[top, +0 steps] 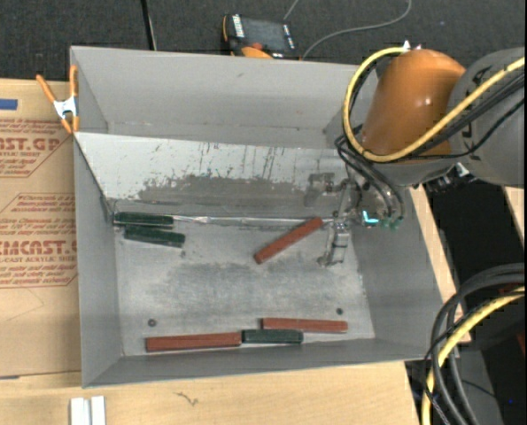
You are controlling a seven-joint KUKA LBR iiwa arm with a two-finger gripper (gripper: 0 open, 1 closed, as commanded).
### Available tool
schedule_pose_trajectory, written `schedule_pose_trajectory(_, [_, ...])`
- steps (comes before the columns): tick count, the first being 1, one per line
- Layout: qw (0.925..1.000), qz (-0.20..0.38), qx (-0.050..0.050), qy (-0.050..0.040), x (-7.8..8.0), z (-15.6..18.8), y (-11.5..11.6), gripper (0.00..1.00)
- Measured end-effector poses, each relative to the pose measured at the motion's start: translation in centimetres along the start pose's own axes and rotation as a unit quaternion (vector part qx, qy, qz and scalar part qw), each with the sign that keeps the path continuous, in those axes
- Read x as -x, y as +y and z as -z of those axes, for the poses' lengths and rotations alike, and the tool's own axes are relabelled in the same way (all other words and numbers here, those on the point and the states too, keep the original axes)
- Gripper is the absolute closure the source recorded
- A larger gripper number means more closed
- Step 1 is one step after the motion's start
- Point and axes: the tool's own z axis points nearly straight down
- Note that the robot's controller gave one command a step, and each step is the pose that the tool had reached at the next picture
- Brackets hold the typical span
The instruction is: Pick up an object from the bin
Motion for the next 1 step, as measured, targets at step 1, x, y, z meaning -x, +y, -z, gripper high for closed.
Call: schedule_pose_trajectory(1, [0.9988,0.048,0.000,-0.0004,1.00,-12.60,3.09,0.00])
